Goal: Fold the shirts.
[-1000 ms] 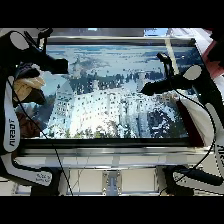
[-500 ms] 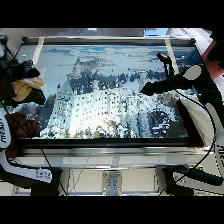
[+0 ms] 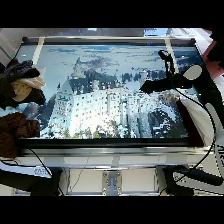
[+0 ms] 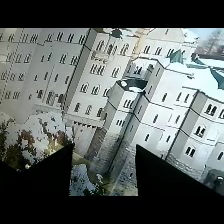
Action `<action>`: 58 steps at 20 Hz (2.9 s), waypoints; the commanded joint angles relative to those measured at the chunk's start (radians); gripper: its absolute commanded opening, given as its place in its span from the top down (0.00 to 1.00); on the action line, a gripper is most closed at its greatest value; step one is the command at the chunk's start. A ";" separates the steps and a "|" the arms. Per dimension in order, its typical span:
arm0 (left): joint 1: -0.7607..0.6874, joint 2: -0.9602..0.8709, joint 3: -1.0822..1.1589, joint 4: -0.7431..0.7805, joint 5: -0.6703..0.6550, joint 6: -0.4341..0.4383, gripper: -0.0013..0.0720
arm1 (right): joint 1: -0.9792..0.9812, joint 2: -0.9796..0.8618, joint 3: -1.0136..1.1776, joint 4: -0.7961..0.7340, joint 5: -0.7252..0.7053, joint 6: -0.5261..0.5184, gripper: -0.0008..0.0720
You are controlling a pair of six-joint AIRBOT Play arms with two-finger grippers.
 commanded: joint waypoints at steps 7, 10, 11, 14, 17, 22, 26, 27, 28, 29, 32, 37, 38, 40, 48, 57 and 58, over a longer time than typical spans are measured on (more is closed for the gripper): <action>0.093 -0.047 -0.026 -0.009 0.025 0.109 0.01 | 0.000 0.000 0.001 0.043 -0.006 0.043 0.37; 0.104 -0.102 -0.026 -0.001 0.000 0.116 0.01 | 0.000 0.000 0.001 0.044 -0.006 0.043 0.37; 0.109 -0.119 -0.026 -0.002 -0.004 0.116 0.01 | 0.000 0.001 0.001 0.044 -0.006 0.043 0.37; 0.115 -0.159 -0.026 -0.004 -0.023 0.116 0.01 | 0.000 0.001 0.001 0.044 -0.021 0.043 0.37; 0.115 -0.196 -0.026 -0.005 -0.025 0.130 0.02 | 0.000 0.000 0.001 0.055 -0.066 0.043 0.37; 0.114 -0.209 -0.017 0.028 -0.013 0.143 0.97 | 0.000 0.001 0.001 0.089 -0.089 0.043 0.37; 0.081 -0.206 0.040 -0.142 -0.134 0.195 0.97 | 0.000 0.000 0.001 0.087 -0.090 0.042 0.37; 0.060 -0.201 0.055 -0.230 -0.139 0.209 0.97 | 0.000 0.001 0.001 0.081 -0.096 0.042 0.37; 0.031 -0.189 0.064 -0.343 -0.132 0.209 0.97 | 0.000 0.001 0.001 0.067 -0.103 0.042 0.37; -0.007 -0.178 0.070 -0.465 -0.123 0.210 0.97 | 0.000 0.001 0.001 0.037 -0.116 0.042 0.37; -0.174 -0.171 0.097 -0.718 -0.101 0.219 0.97 | 0.000 0.001 0.001 -0.120 -0.152 0.042 0.37; -0.628 -0.171 0.103 -0.772 0.032 0.219 0.97 | -0.002 0.000 0.001 -0.454 -0.212 0.163 0.37; -0.734 -0.171 0.103 -0.773 0.090 0.219 0.97 | -0.002 0.000 0.001 -0.527 -0.225 0.204 0.37; -0.931 -0.172 0.103 -0.773 0.225 0.222 0.97 | -0.002 0.000 0.001 -0.668 -0.245 0.277 0.37; -1.442 -0.253 0.142 -0.877 0.595 0.285 0.97 | -0.060 0.001 0.001 -0.950 -0.253 0.517 0.37; -1.225 -0.222 0.471 -0.265 0.454 0.080 0.20 | -0.231 0.001 -0.010 -0.263 0.085 0.124 0.37; -1.175 -0.220 0.470 -0.218 0.360 0.056 0.20 | -0.232 0.000 -0.032 -0.150 0.150 0.058 0.37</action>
